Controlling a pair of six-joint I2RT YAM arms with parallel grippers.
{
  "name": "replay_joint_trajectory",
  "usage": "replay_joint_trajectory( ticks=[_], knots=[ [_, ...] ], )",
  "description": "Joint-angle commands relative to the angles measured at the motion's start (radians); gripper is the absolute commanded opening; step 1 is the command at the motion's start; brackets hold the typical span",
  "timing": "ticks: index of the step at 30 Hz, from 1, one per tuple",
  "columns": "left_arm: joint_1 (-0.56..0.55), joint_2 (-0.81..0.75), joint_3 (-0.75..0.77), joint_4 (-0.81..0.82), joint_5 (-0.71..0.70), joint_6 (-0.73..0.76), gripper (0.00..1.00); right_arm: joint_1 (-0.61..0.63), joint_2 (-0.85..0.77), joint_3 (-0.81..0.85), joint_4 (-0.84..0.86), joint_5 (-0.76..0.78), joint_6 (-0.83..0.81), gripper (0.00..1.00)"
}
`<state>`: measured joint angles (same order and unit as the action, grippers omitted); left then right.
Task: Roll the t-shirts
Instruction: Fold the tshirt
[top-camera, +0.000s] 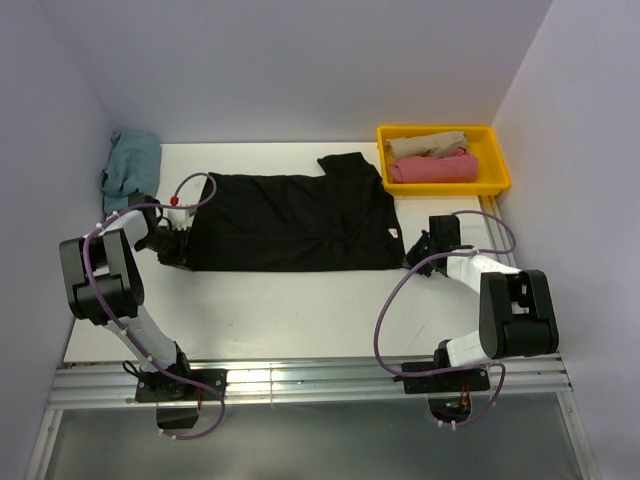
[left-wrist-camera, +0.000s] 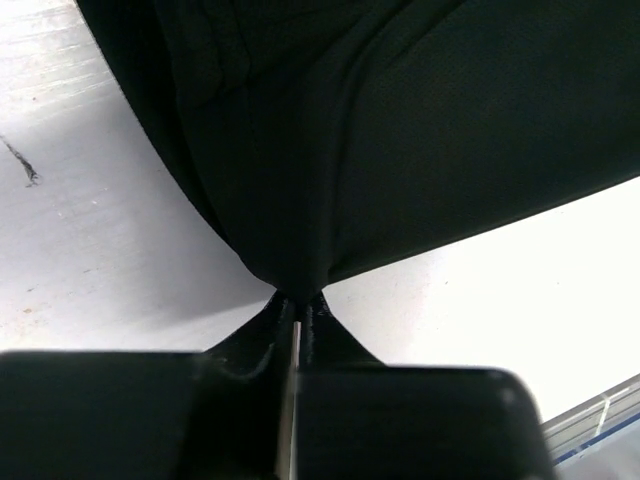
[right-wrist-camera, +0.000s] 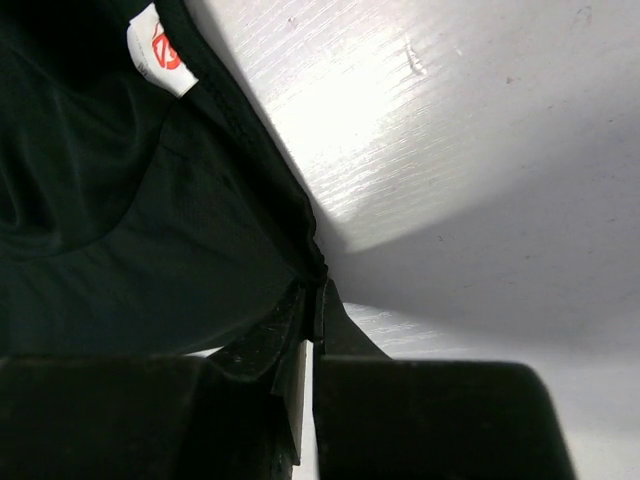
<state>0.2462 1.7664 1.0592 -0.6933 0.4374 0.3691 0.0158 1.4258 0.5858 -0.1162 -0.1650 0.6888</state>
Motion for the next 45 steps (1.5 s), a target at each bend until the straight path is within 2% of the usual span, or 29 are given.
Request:
replay_joint_trajectory(
  ticks=[1,7,13,31,35,45],
  knots=[
    [-0.012,-0.025,-0.011,0.009,-0.028,0.004,0.01,-0.004,0.012,0.026,-0.028,0.035,-0.011,0.00],
    [-0.016,-0.068,-0.016,-0.012,-0.072,0.017,0.00,-0.004,-0.045,0.023,-0.092,0.068,-0.012,0.00],
    [-0.016,-0.127,-0.056,-0.052,-0.118,0.051,0.00,-0.005,-0.172,-0.007,-0.194,0.088,0.003,0.00],
    [-0.016,-0.289,-0.191,-0.176,-0.161,0.154,0.00,-0.004,-0.571,-0.167,-0.441,0.022,0.074,0.00],
    [-0.018,-0.318,-0.222,-0.209,-0.167,0.171,0.00,-0.004,-0.623,-0.175,-0.517,0.028,0.072,0.00],
    [-0.018,-0.344,-0.254,-0.248,-0.170,0.197,0.00,0.000,-0.703,-0.218,-0.588,0.013,0.092,0.00]
  ],
)
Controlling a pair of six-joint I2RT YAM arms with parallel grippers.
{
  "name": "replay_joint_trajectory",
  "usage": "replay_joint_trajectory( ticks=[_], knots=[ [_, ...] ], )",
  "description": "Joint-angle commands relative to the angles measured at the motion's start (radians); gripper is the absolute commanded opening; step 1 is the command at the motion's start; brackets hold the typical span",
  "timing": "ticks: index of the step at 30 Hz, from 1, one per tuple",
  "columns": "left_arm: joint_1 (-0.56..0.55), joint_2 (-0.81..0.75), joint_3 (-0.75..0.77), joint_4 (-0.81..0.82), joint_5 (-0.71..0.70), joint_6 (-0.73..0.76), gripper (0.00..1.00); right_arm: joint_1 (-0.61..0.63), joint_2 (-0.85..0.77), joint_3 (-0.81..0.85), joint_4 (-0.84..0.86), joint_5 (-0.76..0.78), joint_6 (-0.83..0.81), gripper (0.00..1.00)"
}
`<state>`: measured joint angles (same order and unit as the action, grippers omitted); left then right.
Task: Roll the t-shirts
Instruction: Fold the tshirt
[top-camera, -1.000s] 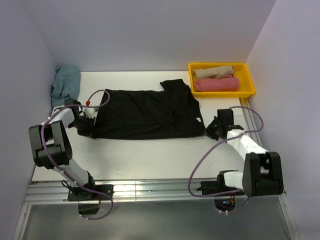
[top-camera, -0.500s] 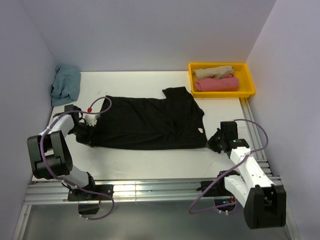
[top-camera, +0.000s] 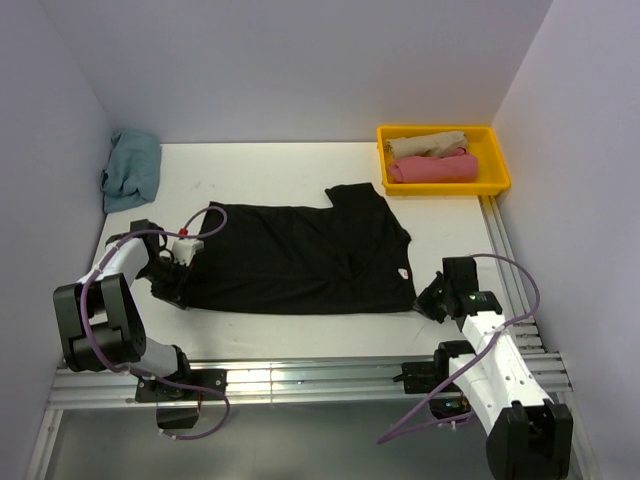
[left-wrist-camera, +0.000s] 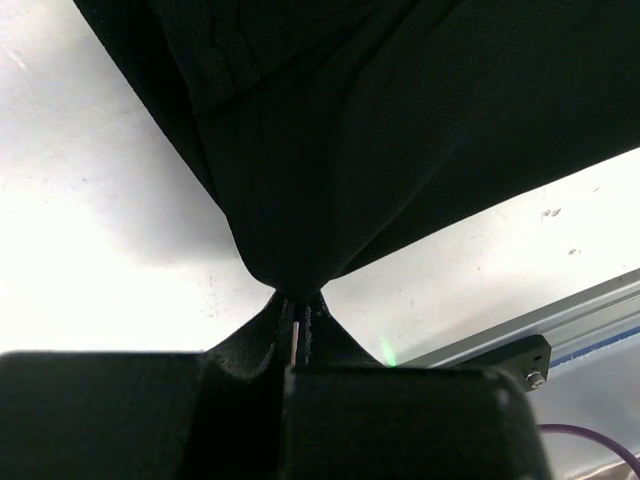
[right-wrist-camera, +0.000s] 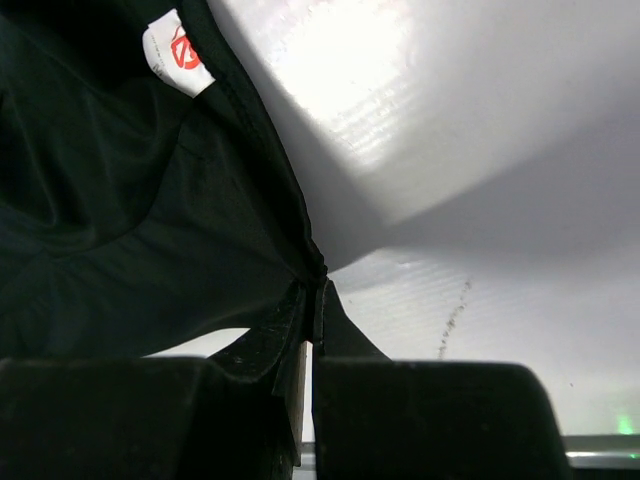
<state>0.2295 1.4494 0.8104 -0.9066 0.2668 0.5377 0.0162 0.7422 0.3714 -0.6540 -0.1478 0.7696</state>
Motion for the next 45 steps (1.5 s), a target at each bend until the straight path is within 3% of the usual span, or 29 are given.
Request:
replay_joint_trajectory(
  ticks=[1,4,6,7,8,9,11,12,18,25,31,35,40,43,45],
  knots=[
    [-0.001,-0.030,-0.005,-0.037,0.006,0.028,0.00,0.001,-0.036,-0.003,-0.056,-0.003,0.013,0.00],
    [0.001,-0.027,-0.010,-0.037,0.005,0.028,0.02,0.001,-0.055,0.001,-0.093,0.010,0.013,0.00],
    [0.001,-0.029,-0.016,-0.032,0.006,0.031,0.12,0.002,-0.058,0.004,-0.098,0.010,0.013,0.06],
    [-0.001,-0.029,-0.016,-0.034,0.006,0.030,0.19,0.002,-0.058,0.007,-0.099,0.014,0.014,0.12],
    [-0.001,-0.034,-0.013,-0.037,0.011,0.033,0.25,0.002,-0.060,0.021,-0.110,0.020,0.014,0.27],
    [-0.001,-0.038,-0.010,-0.043,0.015,0.038,0.37,0.002,-0.064,0.029,-0.113,0.033,0.014,0.35],
    [-0.001,-0.058,0.013,-0.066,0.028,0.039,0.48,0.002,-0.066,0.046,-0.116,0.028,0.017,0.51],
    [-0.001,-0.066,0.024,-0.075,0.034,0.042,0.54,0.002,-0.063,0.053,-0.121,0.030,0.016,0.54],
    [0.001,-0.083,0.137,-0.155,0.071,0.059,0.62,0.002,-0.044,0.119,-0.119,0.042,0.017,0.64],
    [0.007,0.000,0.357,-0.140,0.081,0.013,0.63,-0.001,0.115,0.299,-0.008,0.080,-0.027,0.66],
    [-0.001,0.274,0.669,-0.052,0.196,-0.099,0.61,-0.002,0.439,0.552,0.142,0.089,-0.145,0.64],
    [-0.035,0.460,0.823,0.052,0.207,-0.171,0.60,0.004,0.662,0.716,0.185,0.057,-0.217,0.57],
    [-0.081,0.575,0.900,0.147,0.219,-0.241,0.60,0.085,0.815,0.833,0.148,0.134,-0.265,0.50],
    [-0.110,0.615,0.923,0.172,0.210,-0.260,0.59,0.163,0.859,0.860,0.119,0.158,-0.282,0.39],
    [-0.122,0.612,0.911,0.184,0.210,-0.266,0.60,0.212,0.865,0.850,0.117,0.185,-0.283,0.39]
  ],
)
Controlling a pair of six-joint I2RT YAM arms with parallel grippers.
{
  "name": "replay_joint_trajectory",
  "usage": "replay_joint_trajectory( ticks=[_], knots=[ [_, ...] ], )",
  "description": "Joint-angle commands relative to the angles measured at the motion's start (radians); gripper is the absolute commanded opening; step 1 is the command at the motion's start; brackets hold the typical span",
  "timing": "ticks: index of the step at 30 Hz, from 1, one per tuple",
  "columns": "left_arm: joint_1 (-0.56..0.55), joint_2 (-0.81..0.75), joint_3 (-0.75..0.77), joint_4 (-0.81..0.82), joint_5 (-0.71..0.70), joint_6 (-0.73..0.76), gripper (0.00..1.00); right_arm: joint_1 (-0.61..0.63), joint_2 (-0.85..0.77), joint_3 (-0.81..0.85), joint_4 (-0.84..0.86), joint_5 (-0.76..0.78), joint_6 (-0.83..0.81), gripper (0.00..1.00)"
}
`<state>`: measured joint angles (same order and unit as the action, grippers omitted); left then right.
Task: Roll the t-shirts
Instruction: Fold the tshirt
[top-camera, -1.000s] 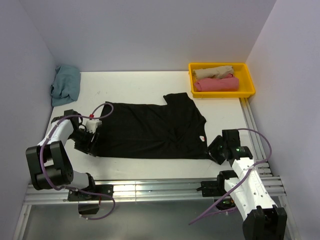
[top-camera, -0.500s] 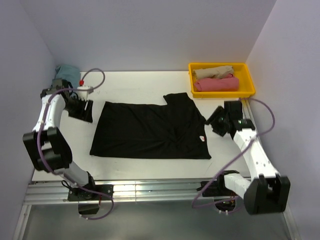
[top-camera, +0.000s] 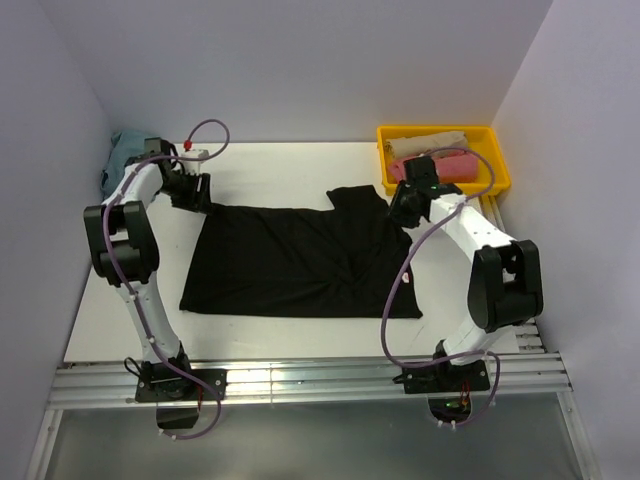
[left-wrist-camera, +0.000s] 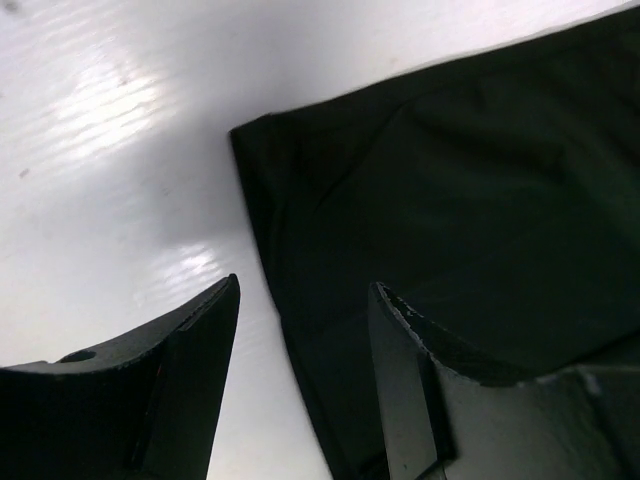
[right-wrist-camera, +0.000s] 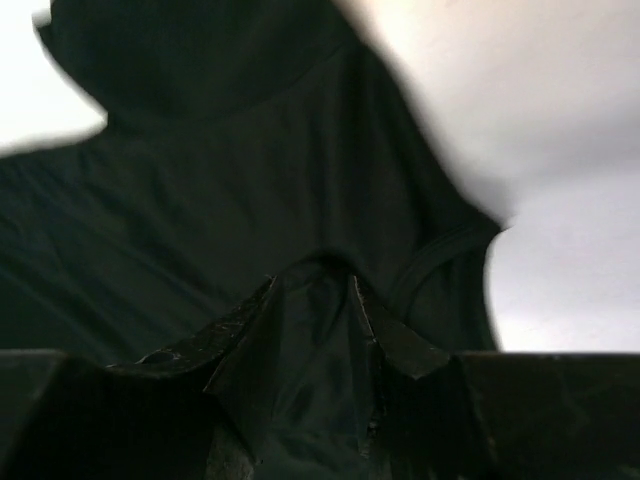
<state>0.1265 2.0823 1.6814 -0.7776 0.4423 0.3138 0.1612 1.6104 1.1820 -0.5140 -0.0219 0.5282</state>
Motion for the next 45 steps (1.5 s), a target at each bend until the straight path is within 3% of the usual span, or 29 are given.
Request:
replay_joint_trajectory(
  ticks=[1,11,39,42,45],
  knots=[
    [-0.022,-0.031,0.028,0.066,0.024,-0.042,0.59,0.081,0.000,0.031,-0.023,0.063,-0.042,0.39],
    [-0.028,-0.079,0.011,0.046,-0.022,-0.019,0.59,0.195,0.086,0.019,-0.061,0.160,-0.039,0.38],
    [-0.031,-0.077,0.004,0.021,-0.013,-0.002,0.56,0.235,0.250,0.120,-0.146,0.284,-0.043,0.35],
    [-0.031,-0.074,0.004,0.021,-0.017,-0.001,0.55,0.233,0.255,0.131,-0.150,0.290,-0.043,0.28],
    [-0.031,-0.073,0.006,0.020,-0.016,-0.001,0.55,0.233,0.264,0.143,-0.156,0.293,-0.046,0.13]
  ],
)
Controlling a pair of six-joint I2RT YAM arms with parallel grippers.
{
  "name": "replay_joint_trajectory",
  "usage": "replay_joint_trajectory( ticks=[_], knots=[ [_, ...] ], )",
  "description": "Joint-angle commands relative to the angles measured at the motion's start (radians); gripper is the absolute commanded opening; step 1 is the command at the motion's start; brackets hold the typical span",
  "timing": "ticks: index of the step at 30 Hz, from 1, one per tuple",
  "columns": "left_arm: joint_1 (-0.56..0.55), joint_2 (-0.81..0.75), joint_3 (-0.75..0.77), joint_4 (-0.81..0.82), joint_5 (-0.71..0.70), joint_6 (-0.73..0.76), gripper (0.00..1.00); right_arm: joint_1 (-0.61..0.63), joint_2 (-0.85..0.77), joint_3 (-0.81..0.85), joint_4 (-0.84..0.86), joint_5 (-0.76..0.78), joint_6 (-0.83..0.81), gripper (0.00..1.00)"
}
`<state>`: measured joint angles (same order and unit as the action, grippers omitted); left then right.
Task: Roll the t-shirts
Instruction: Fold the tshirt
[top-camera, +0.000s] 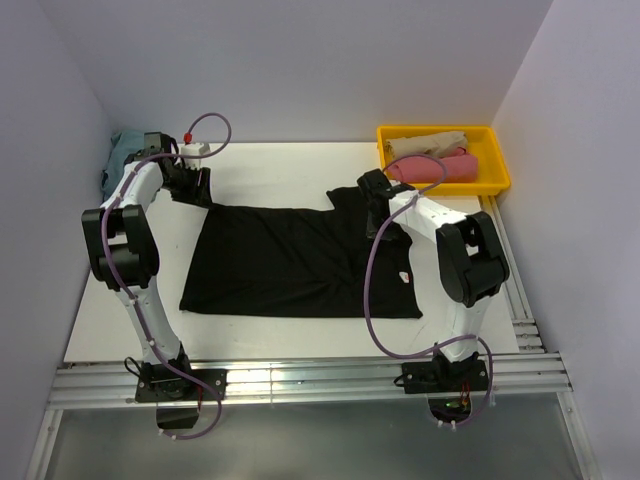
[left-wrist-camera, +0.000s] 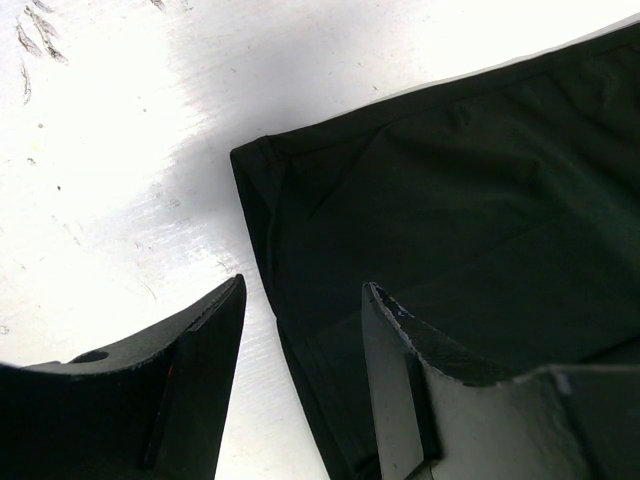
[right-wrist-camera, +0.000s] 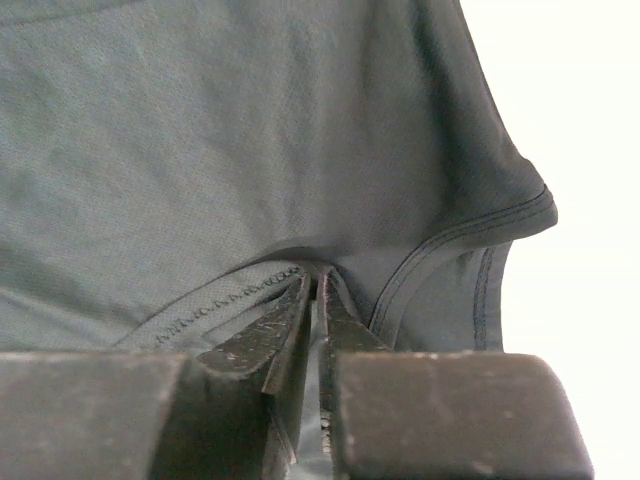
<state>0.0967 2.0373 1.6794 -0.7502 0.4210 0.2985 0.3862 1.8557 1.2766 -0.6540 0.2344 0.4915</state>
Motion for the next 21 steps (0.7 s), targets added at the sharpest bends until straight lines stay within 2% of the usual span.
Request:
replay_joint_trajectory(
  ticks=[1,7,21],
  knots=[
    [-0.002,-0.031,0.008,-0.008,0.005,0.016,0.55,0.008,0.020,0.053,-0.018,0.037,-0.013,0.10],
    [-0.002,-0.031,0.005,-0.008,-0.004,0.019,0.54,0.006,0.034,0.073,-0.030,0.054,-0.016,0.00],
    [-0.002,-0.022,-0.004,-0.006,-0.016,0.024,0.54,-0.026,0.048,0.125,-0.027,0.046,0.002,0.00]
  ],
)
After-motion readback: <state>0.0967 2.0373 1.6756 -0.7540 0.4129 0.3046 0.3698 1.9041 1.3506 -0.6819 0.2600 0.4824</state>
